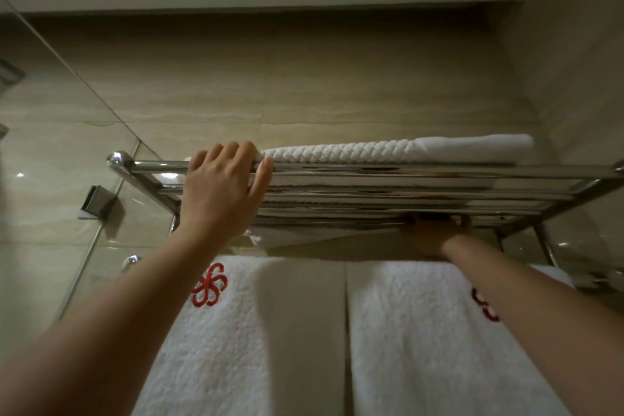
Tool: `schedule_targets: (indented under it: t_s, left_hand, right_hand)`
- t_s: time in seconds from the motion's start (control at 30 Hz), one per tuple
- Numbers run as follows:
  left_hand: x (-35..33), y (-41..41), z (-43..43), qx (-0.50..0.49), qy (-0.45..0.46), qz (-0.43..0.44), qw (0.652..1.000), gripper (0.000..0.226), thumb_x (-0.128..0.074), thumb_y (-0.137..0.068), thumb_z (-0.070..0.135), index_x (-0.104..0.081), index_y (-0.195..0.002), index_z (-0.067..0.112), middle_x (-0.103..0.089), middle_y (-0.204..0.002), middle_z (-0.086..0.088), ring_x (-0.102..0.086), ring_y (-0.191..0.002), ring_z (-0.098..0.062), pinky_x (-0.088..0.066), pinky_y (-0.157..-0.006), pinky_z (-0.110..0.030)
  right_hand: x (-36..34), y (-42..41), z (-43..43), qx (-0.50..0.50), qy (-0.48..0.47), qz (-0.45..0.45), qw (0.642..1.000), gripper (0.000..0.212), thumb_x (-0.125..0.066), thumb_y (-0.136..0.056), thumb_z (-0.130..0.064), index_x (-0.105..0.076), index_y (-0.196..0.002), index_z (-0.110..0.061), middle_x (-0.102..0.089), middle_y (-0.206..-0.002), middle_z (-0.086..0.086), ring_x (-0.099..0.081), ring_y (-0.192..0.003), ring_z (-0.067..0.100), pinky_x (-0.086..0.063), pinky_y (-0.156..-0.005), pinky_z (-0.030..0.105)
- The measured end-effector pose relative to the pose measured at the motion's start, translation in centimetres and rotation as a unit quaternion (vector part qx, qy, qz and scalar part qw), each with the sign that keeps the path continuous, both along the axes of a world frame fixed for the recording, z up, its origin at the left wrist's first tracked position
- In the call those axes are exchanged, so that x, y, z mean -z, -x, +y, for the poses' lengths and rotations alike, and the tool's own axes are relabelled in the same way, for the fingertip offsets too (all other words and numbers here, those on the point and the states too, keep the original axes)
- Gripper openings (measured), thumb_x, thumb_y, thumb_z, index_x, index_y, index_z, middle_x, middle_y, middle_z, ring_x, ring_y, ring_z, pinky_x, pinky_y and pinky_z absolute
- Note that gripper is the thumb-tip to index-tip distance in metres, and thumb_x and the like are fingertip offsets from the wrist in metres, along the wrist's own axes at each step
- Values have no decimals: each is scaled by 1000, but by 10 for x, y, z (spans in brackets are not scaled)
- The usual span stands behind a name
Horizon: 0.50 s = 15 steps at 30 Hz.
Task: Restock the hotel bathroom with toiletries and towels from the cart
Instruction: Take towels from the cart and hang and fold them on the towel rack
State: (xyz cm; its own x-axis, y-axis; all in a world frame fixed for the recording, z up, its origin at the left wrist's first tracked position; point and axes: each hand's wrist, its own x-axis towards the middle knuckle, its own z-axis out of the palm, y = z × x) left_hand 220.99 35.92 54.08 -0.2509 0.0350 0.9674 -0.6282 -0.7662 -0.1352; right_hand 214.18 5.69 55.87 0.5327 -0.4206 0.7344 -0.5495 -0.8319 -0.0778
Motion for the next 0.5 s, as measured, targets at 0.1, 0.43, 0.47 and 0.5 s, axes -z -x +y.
schedule_targets:
  t_s: [0.1, 0.43, 0.47, 0.5]
  left_hand:
    - [0, 1, 0, -3, -5, 6, 1000, 58, -12, -89, 52, -53, -93, 12, -56, -84, -6, -48, -78, -21, -39, -79, -38]
    - [-1, 1, -1, -13, -2, 8, 1000, 57, -14, -89, 51, -54, -92, 11, -57, -84, -8, -52, -78, -25, -40, -79, -39]
    - [-2, 1, -1, -14, 0, 9, 1000, 57, -14, -89, 51, -54, -92, 11, -57, -83, -8, -52, -78, -25, -40, -79, -39]
    - [-2, 2, -1, -15, 1, 12, 1000, 57, -13, -89, 51, -54, -92, 11, -57, -83, -8, -52, -78, -25, -40, -79, -38]
  right_hand:
    - [-3, -6, 4, 6, -9, -40, 999, 68, -30, -90, -64, -13, -148, -33, -16, -156, 8, -14, -142, 33, -4, -113, 55]
    - [-3, 12, -3, -33, 31, -17, 999, 64, -44, -87, -60, -34, -140, -26, -36, -144, 10, -35, -131, 31, -27, -110, 44]
    - [-3, 15, 0, -67, 5, -13, 998, 61, -44, -89, -57, -35, -140, -25, -36, -144, 10, -35, -130, 31, -28, -109, 44]
    - [-2, 17, 5, -107, -19, -7, 994, 56, -46, -90, -53, -39, -137, -23, -40, -141, 9, -41, -125, 29, -33, -105, 41]
